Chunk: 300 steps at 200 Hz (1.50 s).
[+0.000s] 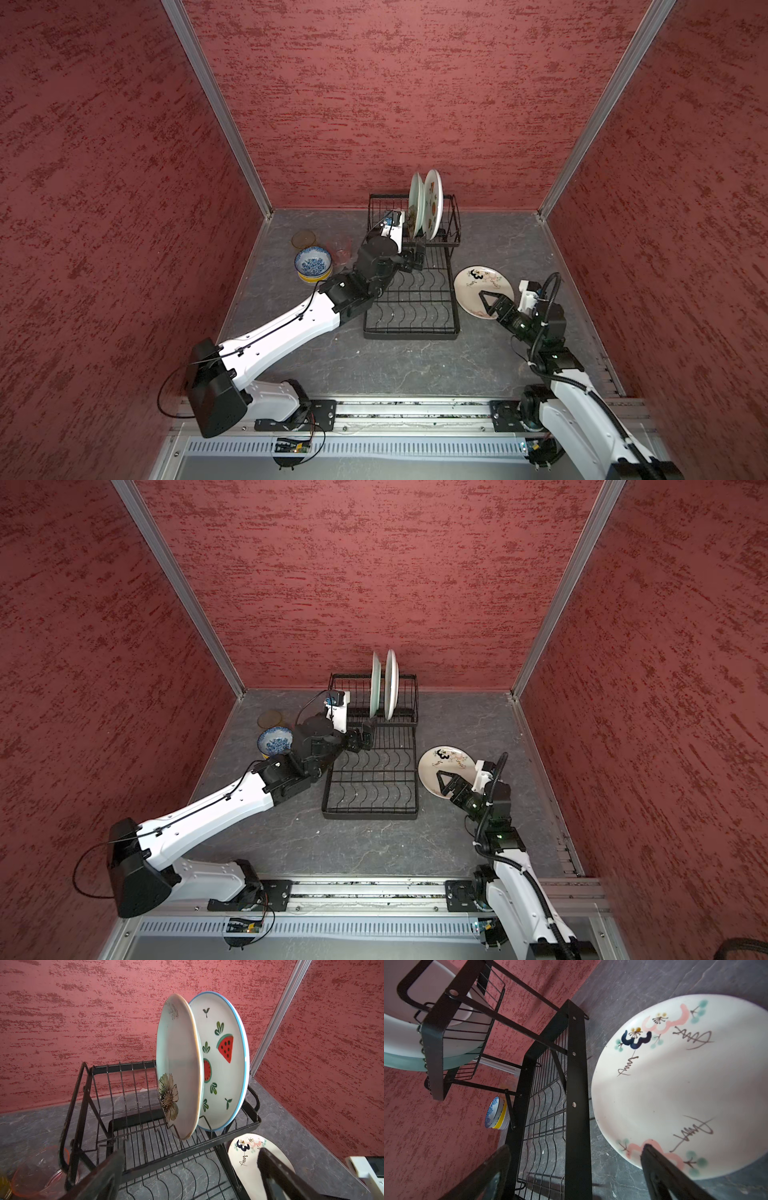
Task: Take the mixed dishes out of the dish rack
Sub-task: 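Reach the left gripper up to the pale green plate in the rack, then close the left gripper on the pale green plate's rim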
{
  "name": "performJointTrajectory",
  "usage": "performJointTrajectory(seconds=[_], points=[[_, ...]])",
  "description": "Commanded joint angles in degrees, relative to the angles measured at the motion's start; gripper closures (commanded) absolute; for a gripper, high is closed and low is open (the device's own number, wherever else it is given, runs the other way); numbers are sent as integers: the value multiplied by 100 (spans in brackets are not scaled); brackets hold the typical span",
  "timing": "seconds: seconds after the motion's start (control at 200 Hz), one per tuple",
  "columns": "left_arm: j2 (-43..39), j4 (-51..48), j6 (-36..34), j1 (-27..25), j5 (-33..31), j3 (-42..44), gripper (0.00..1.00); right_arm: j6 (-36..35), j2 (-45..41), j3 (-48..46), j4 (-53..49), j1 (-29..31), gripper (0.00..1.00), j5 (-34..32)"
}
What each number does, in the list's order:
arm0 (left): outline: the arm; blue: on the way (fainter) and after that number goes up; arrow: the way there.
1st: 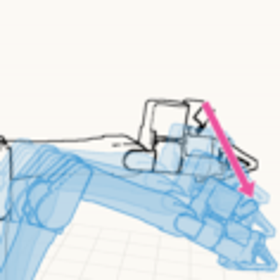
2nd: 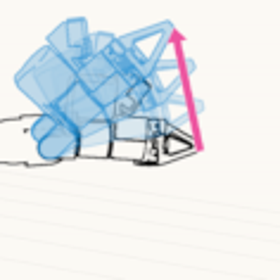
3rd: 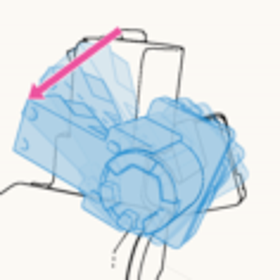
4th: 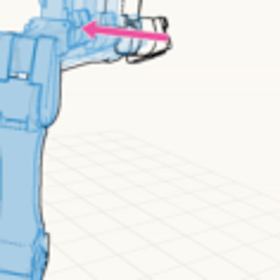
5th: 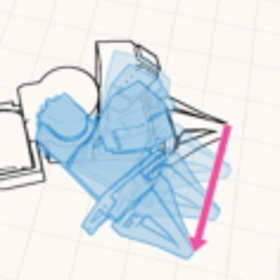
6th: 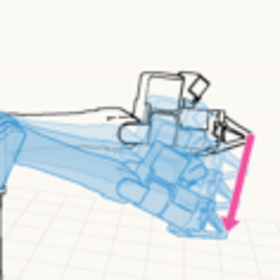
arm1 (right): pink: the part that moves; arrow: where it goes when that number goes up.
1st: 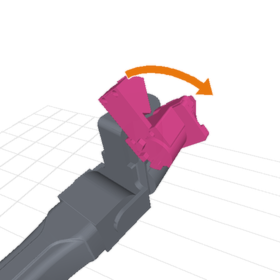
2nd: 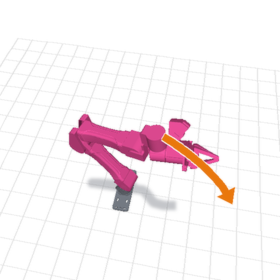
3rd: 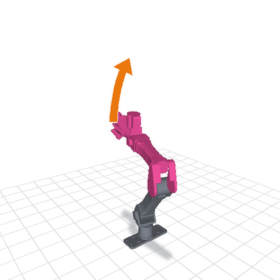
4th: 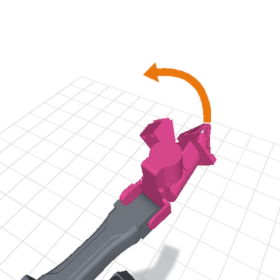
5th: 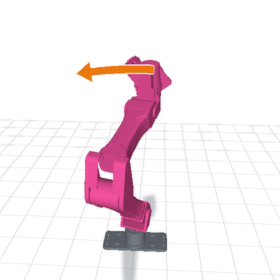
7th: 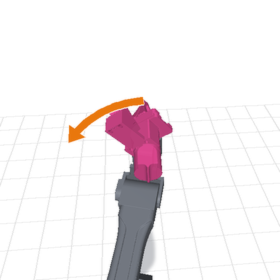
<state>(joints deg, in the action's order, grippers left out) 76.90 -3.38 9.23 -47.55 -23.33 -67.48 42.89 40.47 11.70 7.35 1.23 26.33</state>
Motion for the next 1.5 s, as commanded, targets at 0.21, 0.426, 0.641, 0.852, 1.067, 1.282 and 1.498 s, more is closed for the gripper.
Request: performJointTrajectory(seconds=[0.21,0.426,0.641,0.852,1.067,1.282,1.498], points=[[544,467,-18,382,837,-497,0,-199,-229,-159,-119,-17,1,-7],[991,577,-198,500,970,-759,11,-169,-420,-220,-301,-18,1,-83],[1290,430,-235,547,822,-1037,28,-150,-591,-234,-587,-23,1,-168],[1567,373,-404,564,541,-1290,36,-106,-705,-239,-694,-18,1,-193],[1869,325,-551,581,264,-1523,48,-46,-665,-267,-658,-22,1,-209],[1985,261,-593,589,106,-1641,62,-1,-580,-288,-573,-17,1,-196],[2107,0,-721,598,-207,-1862,73,0,-481,-264,-516,-18,1,-189]])
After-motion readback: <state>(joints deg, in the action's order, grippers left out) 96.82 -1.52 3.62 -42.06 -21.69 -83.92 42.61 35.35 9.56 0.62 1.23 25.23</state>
